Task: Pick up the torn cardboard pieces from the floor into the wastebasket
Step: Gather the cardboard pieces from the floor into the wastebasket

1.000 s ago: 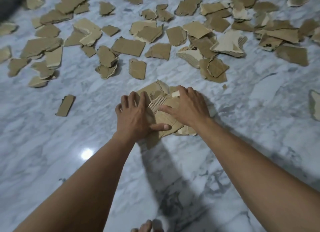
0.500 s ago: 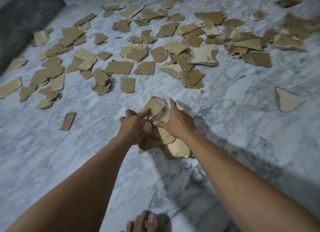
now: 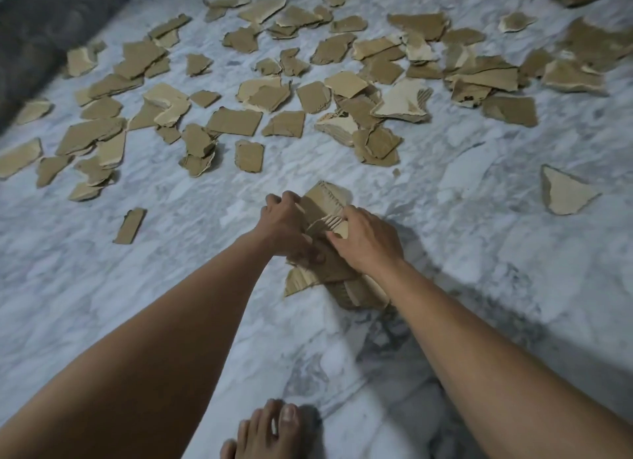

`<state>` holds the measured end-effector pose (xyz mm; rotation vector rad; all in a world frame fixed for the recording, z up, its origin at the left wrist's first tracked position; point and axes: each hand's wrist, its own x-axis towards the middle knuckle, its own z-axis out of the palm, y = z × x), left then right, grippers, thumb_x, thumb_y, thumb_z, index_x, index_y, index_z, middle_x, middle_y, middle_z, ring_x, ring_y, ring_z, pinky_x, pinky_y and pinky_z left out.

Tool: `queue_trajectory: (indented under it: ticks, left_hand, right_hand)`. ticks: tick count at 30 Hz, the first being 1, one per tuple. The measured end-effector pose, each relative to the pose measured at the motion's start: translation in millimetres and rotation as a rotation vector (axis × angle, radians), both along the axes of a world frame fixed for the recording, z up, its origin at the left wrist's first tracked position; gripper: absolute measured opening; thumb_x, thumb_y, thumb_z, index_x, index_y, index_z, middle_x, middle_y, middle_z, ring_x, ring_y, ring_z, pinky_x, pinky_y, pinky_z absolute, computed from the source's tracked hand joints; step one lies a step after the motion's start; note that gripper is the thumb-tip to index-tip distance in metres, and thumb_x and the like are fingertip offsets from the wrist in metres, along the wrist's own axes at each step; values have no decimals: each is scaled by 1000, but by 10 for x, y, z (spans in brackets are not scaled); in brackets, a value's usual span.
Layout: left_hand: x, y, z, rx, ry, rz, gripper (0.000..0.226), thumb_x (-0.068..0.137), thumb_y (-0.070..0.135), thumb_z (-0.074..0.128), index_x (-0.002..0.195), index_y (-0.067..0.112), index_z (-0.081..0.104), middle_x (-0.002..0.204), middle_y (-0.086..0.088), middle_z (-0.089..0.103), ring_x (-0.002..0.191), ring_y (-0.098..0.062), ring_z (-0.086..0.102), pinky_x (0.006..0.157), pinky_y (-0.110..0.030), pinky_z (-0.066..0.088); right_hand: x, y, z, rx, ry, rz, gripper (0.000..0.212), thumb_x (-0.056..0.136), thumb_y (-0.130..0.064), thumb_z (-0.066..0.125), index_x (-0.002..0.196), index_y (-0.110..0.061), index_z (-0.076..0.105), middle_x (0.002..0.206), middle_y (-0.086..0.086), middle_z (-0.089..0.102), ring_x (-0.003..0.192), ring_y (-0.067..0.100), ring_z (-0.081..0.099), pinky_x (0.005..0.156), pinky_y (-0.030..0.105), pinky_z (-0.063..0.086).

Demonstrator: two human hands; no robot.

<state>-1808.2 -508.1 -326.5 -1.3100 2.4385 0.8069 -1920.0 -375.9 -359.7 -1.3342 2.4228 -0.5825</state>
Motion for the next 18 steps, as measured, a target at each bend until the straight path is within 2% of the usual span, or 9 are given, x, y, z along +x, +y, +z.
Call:
queue_trajectory:
  ticks: [3, 7, 9, 14, 16, 18]
  left_hand:
    - [-136, -1, 26, 33, 70, -32, 111, 50, 29, 101, 137, 18, 33, 122, -2, 35, 105, -25, 47, 79, -35, 47]
    - [-366, 87, 18, 118, 153, -11, 105, 53, 20, 100, 133, 19, 32, 117, -9, 54, 101, -28, 56, 74, -42, 53]
    - [-487, 160, -4, 167, 165, 3, 105, 56, 19, 98, 138, 20, 32, 113, -8, 57, 98, -26, 57, 70, -37, 50]
    - [-696, 318, -59, 67, 81, -100, 102, 57, 39, 97, 138, 16, 40, 122, -11, 54, 106, -30, 58, 86, -46, 56]
    - [-786, 424, -93, -22, 61, -169, 103, 59, 52, 93, 141, 17, 41, 128, -11, 45, 117, -32, 47, 94, -43, 48]
    - [-925, 569, -131, -78, 91, -243, 92, 68, 57, 85, 140, 17, 44, 131, -11, 43, 124, -33, 39, 94, -39, 38]
  right_hand:
    - [-84, 74, 11, -3, -1, -31, 41, 95, -50, 60, 119, -18, 52, 115, 11, 70, 103, 35, 65, 75, 36, 46]
    - [-290, 191, 50, 28, -86, -109, 44, 92, -49, 64, 124, -20, 55, 117, 12, 69, 109, 34, 62, 81, 36, 48]
    - [-409, 279, 44, 30, -118, -145, 43, 90, -51, 65, 121, -23, 55, 118, 9, 69, 107, 32, 63, 79, 36, 48]
    - [-727, 594, -9, 28, -154, -247, 45, 86, -60, 64, 112, -25, 54, 102, 4, 69, 92, 28, 63, 67, 33, 40]
    - [-850, 739, -12, 17, -144, -305, 47, 86, -62, 65, 112, -24, 54, 95, 4, 67, 90, 29, 62, 66, 33, 41]
    - [-972, 896, -20, -15, -146, -366, 45, 85, -62, 65, 107, -24, 54, 94, 5, 67, 89, 29, 62, 66, 34, 42]
